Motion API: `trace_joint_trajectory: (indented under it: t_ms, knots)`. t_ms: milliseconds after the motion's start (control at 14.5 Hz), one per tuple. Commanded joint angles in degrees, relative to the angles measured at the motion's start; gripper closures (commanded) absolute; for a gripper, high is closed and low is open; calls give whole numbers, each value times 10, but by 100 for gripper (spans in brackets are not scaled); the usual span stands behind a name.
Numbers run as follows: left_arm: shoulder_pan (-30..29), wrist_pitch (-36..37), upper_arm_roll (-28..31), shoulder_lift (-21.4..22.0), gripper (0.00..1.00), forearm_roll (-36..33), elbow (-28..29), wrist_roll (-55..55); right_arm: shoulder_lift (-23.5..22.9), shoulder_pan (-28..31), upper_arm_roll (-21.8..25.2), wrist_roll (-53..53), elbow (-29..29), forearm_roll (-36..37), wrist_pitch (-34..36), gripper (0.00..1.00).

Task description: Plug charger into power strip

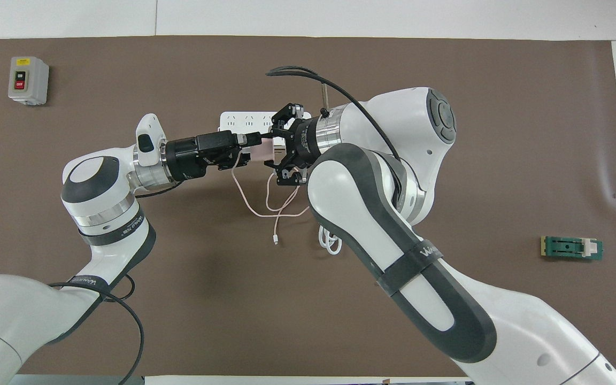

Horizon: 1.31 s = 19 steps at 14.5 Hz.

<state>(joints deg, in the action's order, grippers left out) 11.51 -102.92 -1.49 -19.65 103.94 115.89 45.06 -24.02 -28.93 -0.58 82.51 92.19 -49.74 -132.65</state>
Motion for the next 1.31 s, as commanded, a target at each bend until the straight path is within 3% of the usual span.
trace_joint_trajectory:
  t_ms: [0,1238]
  knots:
    - [-1,10,3,-8,16,10,-8,0,-7,1,0,5,-12,11,2,100]
    - [-18,26,4,-8,16,1,-6,1,-7,4,0,5,-13,10,2,100]
